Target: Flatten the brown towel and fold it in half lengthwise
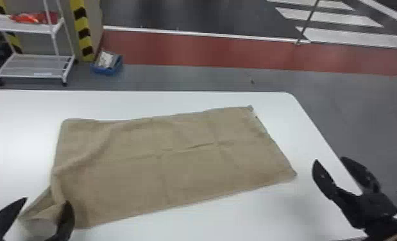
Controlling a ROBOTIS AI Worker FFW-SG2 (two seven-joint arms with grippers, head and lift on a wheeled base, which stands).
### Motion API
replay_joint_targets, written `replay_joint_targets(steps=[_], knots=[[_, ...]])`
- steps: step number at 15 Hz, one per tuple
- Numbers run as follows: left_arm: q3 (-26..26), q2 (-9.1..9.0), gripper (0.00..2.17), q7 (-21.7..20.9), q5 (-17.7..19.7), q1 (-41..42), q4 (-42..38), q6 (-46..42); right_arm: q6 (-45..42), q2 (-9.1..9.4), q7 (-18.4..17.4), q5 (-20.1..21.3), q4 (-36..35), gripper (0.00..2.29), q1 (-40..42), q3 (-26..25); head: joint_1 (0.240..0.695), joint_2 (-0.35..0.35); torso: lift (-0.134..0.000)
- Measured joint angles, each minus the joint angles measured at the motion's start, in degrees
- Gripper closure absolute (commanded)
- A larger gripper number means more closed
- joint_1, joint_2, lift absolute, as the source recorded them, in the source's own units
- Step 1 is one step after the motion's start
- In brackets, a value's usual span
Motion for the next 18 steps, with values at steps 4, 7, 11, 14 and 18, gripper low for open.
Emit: replay_joint_targets(steps=[4,7,11,14,18], knots=[[-0.83,0.0,0.21,0.13,-0.71,-0.37,0.12,0.56,-0.74,0.12,0.42,-0.18,0.2,0.21,0.34,-0.41,0.695,-0.24,-0.128],[-0.51,0.05,0.21,1.24,-0.44,0.05,-0.5,-0.21,-0.86,0.2,0.44,-0.21,0.27,0.21,0.36,-0.52,0.695,-0.235,-0.128],[3.31,0.32,0.21,0.88,3.51,1.35,-3.11,-2.04,-0.81,0.2,0.44,-0.22,0.27,0.21,0.36,-0.4,0.695,-0.194,-0.128],[6.83,0.37,0.21,0.36,4.88,0.32,-0.34,-2.1,-0.81,0.19,0.44,-0.22,0.15,0.21,0.44,-0.38,0.695,-0.128,-0.128],[8.04,0.34,0.21,0.02,4.23,-0.71,3.96,-2.67,-0.81,0.18,0.44,-0.22,-0.01,0.21,0.36,-0.34,0.695,-0.098,-0.128]])
